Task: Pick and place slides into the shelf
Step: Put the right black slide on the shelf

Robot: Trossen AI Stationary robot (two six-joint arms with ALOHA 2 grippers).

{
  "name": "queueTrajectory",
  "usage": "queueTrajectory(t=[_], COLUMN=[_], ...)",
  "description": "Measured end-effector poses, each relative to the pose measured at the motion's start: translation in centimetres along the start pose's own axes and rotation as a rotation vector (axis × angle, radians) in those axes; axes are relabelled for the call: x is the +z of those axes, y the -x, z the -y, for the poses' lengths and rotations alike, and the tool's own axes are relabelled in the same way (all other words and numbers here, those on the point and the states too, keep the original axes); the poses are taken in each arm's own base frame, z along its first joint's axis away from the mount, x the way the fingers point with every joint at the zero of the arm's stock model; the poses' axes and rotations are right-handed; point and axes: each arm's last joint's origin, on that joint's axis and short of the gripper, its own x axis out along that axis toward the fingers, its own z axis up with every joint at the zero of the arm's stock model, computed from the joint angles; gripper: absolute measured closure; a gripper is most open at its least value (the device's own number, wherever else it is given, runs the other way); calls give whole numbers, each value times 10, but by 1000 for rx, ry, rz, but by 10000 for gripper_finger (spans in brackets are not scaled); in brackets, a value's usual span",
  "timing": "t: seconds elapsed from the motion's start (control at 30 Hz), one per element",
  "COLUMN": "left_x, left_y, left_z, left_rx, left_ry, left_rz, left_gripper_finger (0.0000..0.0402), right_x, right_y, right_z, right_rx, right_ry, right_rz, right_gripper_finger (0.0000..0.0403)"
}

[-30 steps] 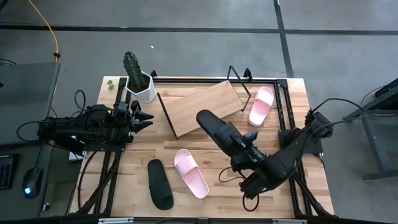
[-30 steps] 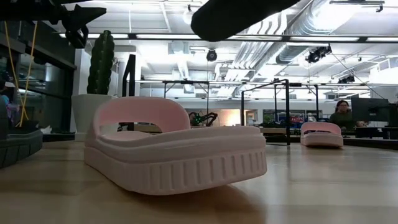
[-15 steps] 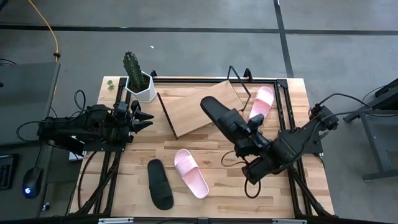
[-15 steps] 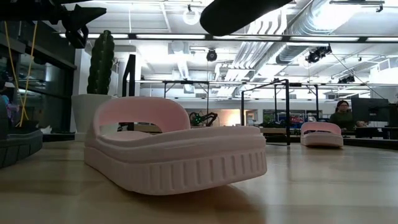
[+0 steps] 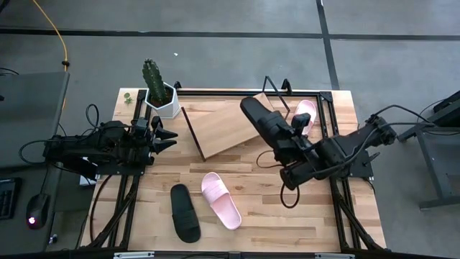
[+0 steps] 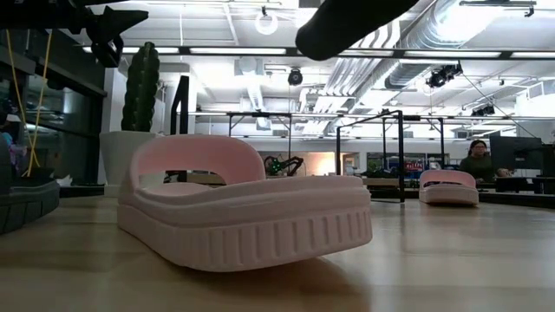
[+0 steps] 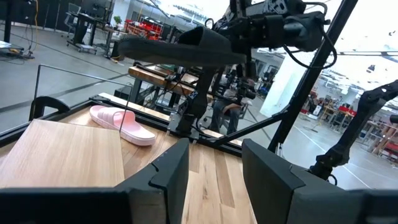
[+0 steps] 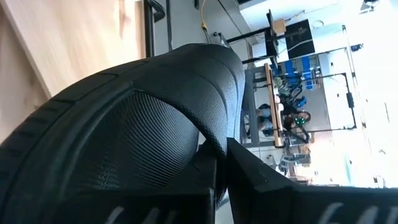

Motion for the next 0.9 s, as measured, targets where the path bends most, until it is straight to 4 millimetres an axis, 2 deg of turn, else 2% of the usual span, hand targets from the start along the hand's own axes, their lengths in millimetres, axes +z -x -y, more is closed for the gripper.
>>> queueTrajectory(t=[0.4, 0.7, 0.9], left_x=[0, 0, 0], left_y=[0, 0, 0], left_z=[0, 0, -1], left_rx=[7, 12, 40], left_ry=[0, -15, -26], left_rz=[3, 4, 14], left_gripper_finger=[268, 268, 268], right_x=[-5, -20, -21], right_y=[-17, -23, -26], right_z=[14, 37, 52], right_rx=[-12, -6, -5], right_ry=[22, -9, -31], right_rz=[-68, -93, -60], right_gripper_finger=[403, 403, 403])
